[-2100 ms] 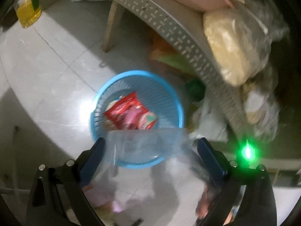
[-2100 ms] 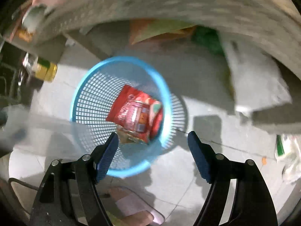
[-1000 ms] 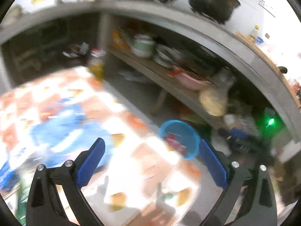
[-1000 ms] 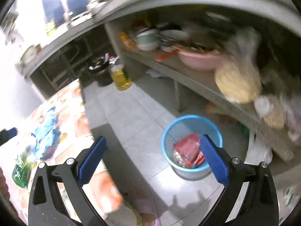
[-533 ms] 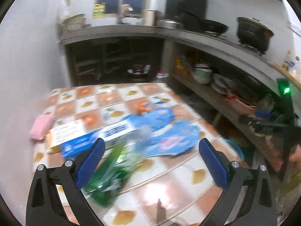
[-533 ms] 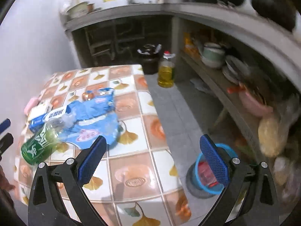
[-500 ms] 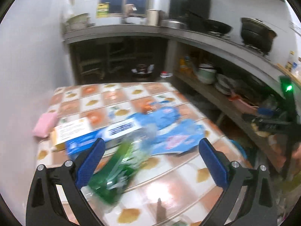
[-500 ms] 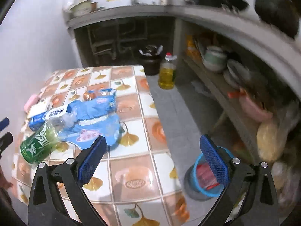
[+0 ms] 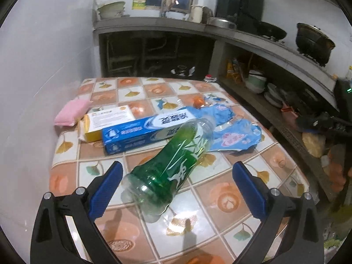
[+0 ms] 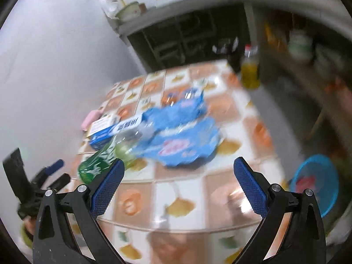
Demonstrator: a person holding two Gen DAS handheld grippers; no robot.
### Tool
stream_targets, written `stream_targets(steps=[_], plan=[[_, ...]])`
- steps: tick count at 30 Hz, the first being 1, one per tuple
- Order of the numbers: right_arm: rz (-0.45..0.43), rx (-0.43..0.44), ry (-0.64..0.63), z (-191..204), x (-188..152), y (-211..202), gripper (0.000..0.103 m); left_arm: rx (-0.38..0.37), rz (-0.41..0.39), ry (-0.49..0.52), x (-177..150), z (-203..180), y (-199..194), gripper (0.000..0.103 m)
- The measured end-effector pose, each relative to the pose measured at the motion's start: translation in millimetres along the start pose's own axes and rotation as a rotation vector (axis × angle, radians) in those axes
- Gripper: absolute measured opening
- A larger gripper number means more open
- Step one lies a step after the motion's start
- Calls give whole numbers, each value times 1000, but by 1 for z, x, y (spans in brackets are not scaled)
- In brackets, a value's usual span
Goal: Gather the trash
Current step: 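Grasp the green bottle with the left tool while the right tool grasps the blue bag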
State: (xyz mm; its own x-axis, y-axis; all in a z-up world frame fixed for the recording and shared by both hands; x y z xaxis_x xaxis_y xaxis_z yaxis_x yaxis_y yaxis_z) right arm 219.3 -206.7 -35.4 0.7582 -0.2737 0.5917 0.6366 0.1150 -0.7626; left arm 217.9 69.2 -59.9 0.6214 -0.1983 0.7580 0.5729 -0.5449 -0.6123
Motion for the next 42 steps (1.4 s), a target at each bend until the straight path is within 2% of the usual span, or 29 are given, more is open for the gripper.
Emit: stream_targets(steps=[4,9,15,21,24,26,27,28,29,32,37,42], plan=[[95,51,54,8,-10,24,94,-29,-7,34,6,-4,7,98],[143,-49,123,-10,-1,56,90,-20,22,81,17,-4,28,98],[220,-113,216,-34,5,94,75,-26,37,89,27,3,43,98],[214,-149,181,-27,15,113,63,-20,108,116,23,9,67,98],[214,-153,151,-21,20,122,49,-8,145,130,18,11,80,98],[211,-170,122,-17,21,126,28,12,158,153,17,10,87,98],[215,-170,118,-16,21,128,21,19,162,163,16,9,89,98],[220,-167,119,-16,21,130,8,30,168,180,15,8,92,98],[221,-167,121,-17,20,130,2,40,175,193,14,8,96,98],[180,-189,117,-22,22,118,0,72,199,223,10,8,104,98],[102,-222,115,-32,28,89,0,70,252,216,1,11,115,98],[64,-202,103,-34,31,70,0,61,291,217,-7,13,123,98]])
Point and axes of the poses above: each gripper's, at about its wrist camera, not at the fingertips, and y roughly the way its jaws point, z to its left, x to its top, the point moved 6 cm from there along y, roughly the way its jaws point, and after that the axes turned 10 degrees about -x, right-handed, at the moved point
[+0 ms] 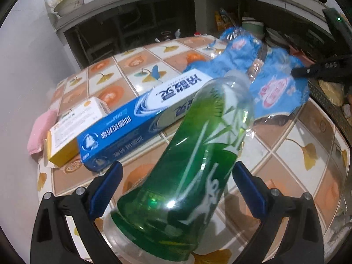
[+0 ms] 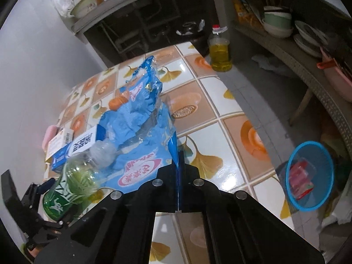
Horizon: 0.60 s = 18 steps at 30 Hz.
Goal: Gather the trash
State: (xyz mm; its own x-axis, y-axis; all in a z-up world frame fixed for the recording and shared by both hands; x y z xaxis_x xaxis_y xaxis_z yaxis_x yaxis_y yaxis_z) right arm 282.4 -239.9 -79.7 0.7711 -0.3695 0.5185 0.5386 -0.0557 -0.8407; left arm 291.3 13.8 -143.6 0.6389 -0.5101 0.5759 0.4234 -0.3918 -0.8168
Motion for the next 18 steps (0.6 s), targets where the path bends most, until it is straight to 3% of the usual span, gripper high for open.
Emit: stream_targets(steps=[3,10,18], plan=[[2,11,-2,0,-5,-2,0,-1,18,16,-3,-2,5,96],[8,33,3,1,-11,-4,0,45,28,106,-10,-14,2,81],[-7,61,-13,0,-23,-28,0,35,8,28,-28,-10,-12,78]])
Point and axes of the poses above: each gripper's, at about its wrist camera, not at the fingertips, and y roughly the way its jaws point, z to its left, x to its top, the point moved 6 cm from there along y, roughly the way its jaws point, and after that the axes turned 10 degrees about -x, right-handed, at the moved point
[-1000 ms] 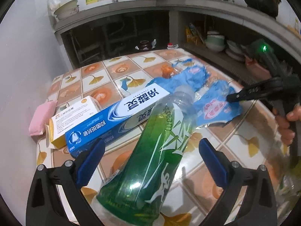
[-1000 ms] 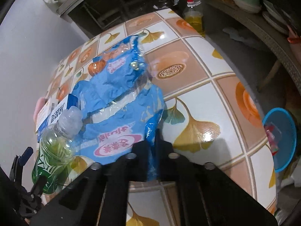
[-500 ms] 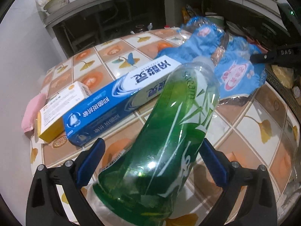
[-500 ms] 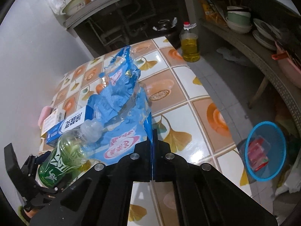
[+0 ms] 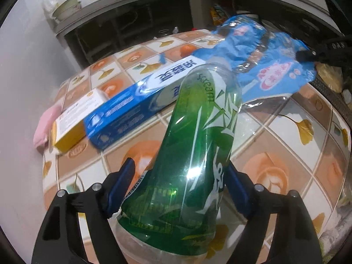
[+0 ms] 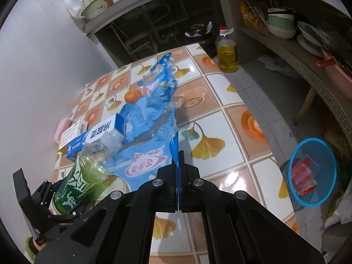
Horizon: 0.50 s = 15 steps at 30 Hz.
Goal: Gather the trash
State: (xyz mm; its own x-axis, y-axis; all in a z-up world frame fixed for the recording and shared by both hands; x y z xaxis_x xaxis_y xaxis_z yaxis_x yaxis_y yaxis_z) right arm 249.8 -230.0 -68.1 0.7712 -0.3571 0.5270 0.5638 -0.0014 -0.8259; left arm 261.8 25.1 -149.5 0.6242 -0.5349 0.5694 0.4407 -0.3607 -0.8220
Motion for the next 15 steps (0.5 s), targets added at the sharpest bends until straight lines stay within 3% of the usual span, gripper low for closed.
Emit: stream_targets(steps=[5,15], plan=[[-17,25,-15,1,-8,-15,0,9,-1,-63,-10,9,-8,77],[-153,39,-176,22,-15,-81,0,5,6,-145,-24,18,-17,76]])
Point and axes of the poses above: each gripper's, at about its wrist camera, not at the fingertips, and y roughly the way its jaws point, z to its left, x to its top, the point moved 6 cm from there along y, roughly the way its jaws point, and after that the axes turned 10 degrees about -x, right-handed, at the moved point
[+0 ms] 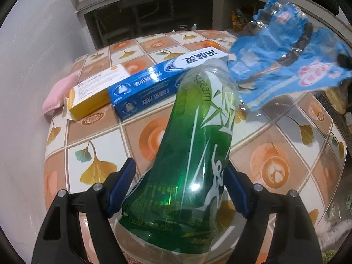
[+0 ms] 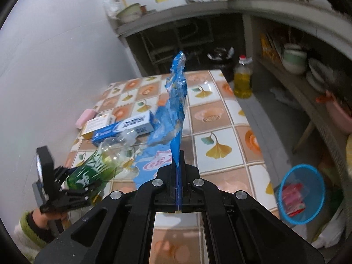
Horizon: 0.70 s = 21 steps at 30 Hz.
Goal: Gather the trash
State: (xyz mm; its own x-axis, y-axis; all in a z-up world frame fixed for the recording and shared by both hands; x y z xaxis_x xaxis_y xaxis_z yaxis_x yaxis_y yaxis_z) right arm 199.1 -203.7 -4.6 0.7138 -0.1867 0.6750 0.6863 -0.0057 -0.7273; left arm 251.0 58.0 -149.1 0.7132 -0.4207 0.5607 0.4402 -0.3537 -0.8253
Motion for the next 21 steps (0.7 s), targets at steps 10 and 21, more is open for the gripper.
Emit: stream_targets(steps=[10,21], plan=[[126,-99,-47,-39,-47,-20,0,44,38,27,-5,-1,3,84],[121,-128,-63,-32,-41,-15,0,396,-109,284,10,-7,-56,96]])
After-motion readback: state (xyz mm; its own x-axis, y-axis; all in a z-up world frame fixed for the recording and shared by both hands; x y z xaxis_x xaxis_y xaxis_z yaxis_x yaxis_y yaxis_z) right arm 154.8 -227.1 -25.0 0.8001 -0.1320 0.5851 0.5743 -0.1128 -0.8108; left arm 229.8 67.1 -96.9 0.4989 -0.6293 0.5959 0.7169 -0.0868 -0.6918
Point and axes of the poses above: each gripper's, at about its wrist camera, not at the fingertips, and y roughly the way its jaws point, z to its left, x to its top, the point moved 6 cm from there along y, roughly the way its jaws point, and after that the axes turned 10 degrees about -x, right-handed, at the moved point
